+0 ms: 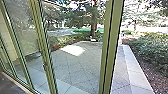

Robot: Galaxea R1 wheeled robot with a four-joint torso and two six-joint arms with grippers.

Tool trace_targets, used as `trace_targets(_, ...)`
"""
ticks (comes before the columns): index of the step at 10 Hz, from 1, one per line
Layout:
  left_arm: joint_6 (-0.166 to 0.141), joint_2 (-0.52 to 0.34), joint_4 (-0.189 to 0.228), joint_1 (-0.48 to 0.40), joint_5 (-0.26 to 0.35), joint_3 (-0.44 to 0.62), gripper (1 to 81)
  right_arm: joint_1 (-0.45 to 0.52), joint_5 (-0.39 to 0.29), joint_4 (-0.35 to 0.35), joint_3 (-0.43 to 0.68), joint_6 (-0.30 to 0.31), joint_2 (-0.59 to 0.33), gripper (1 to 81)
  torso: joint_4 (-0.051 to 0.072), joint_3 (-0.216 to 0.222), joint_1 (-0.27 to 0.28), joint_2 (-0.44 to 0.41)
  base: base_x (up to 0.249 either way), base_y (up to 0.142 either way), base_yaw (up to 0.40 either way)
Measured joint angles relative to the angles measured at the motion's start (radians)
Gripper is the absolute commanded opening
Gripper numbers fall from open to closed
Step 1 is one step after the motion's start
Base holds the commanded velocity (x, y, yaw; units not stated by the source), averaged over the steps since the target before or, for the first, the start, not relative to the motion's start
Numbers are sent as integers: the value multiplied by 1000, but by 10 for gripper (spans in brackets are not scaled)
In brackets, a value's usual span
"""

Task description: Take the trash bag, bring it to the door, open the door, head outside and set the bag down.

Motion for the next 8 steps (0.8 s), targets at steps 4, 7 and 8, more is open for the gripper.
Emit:
trace_targets(4,26,9,0,0,0,-3,10,-6,0,-5,-11,0,22,811,0,0,0,0,0,0,0)
trace_targets(7,31,17,0,0,0,-4,10,-10,14,-6,-15,0,22,811,0,0,0,0,0,0,0)
trace_targets(8,39,19,0,0,0,-4,10,-11,24,-6,-16,0,27,811,0,0,0,0,0,0,0)
